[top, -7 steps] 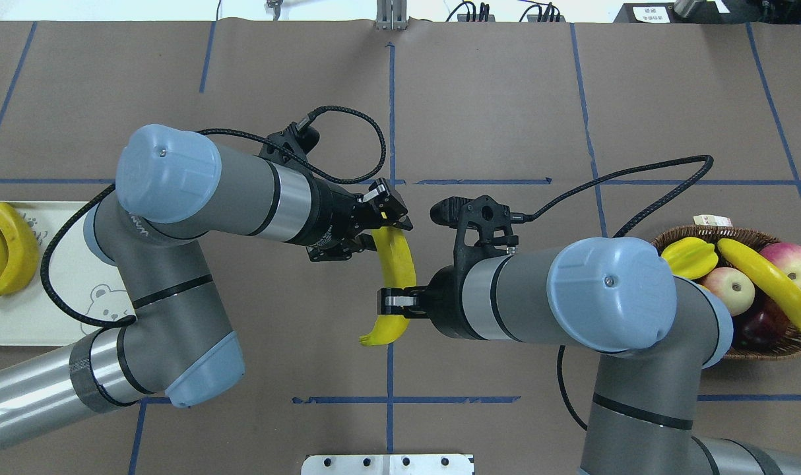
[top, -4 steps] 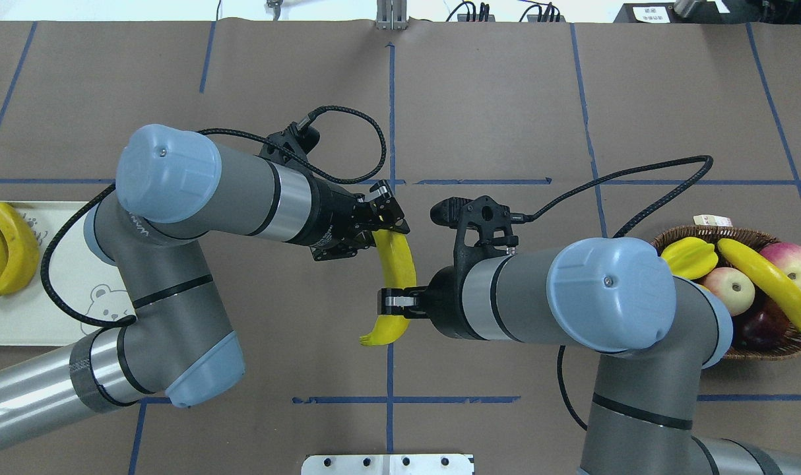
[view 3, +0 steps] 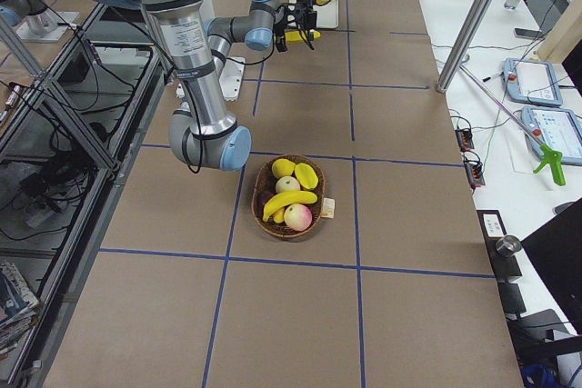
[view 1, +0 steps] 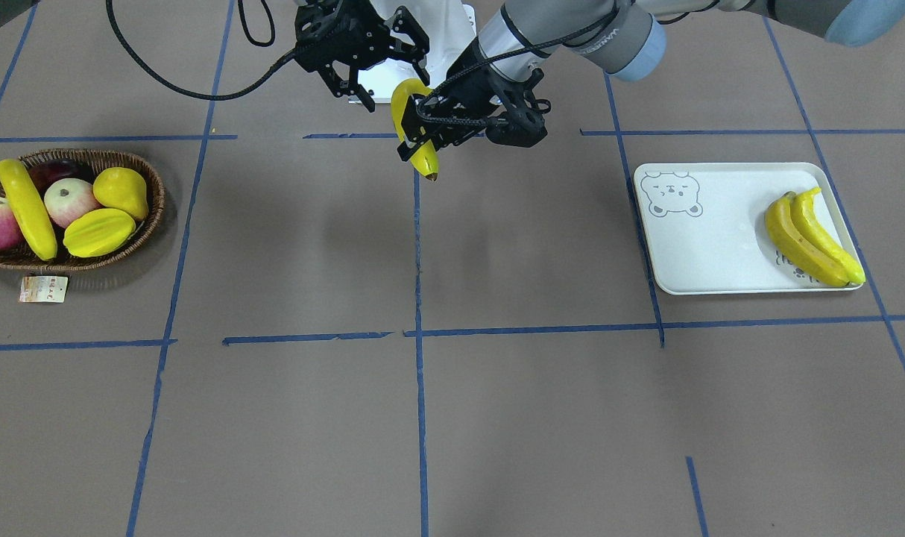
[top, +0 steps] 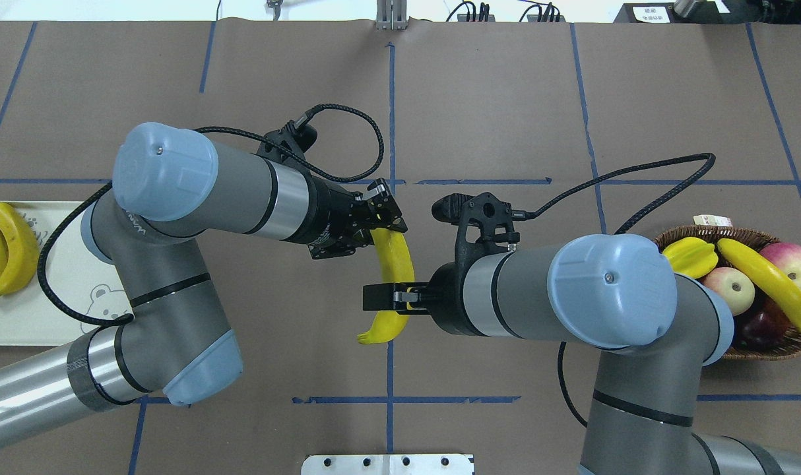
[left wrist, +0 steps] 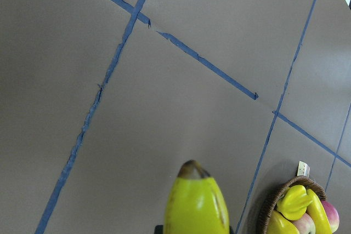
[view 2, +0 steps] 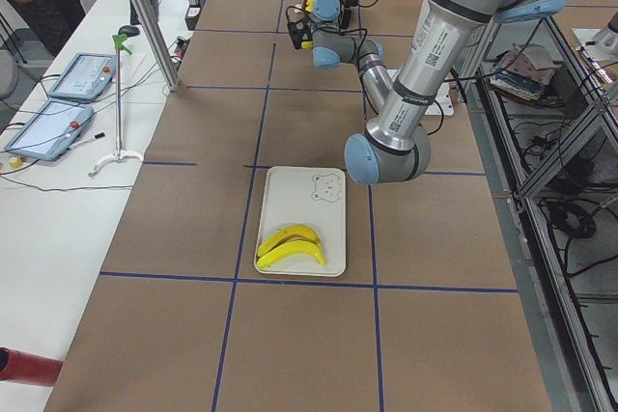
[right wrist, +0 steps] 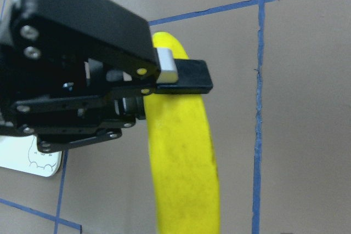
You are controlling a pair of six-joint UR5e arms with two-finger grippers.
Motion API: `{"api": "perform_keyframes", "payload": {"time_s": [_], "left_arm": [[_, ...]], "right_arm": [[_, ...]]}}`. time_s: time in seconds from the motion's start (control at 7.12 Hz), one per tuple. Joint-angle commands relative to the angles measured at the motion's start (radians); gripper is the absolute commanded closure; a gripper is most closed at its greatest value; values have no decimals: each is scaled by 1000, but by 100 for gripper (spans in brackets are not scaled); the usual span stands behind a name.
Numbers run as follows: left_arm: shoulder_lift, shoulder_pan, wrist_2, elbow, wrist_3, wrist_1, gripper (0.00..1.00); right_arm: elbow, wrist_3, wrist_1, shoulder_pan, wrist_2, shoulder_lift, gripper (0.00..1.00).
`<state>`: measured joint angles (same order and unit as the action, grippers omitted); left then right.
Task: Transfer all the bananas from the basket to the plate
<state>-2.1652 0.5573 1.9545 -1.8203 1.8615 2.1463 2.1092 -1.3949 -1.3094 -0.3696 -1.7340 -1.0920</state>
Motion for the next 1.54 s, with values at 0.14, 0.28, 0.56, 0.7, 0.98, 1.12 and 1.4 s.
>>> {"api": "perform_keyframes", "payload": {"time_s": [0.14, 0.28, 0.56, 0.7, 0.98, 1.12, 1.4], "left_arm": [[86, 74, 4, -4, -21, -120, 100], [88, 88, -2, -20, -112, -250, 100], [140, 133, -49, -28, -165, -363, 100], [175, 166, -48, -37, -163, -441, 100], [261, 225, -45, -76, -163, -538, 100], [321, 268, -42, -76, -166, -534, 100], [390, 344, -42, -54, -166, -522, 100]], "right_arm": [[26, 2, -71, -26, -15, -23, 1], [57, 4, -164, -34, -18, -28, 1], [86, 14, -330, -57, -18, -28, 1], [86, 22, -379, -83, -19, -31, 1], [91, 54, -441, -124, -57, -28, 1], [95, 54, -442, -130, -64, -34, 1], [112, 54, -442, -132, -62, -34, 1]]}}
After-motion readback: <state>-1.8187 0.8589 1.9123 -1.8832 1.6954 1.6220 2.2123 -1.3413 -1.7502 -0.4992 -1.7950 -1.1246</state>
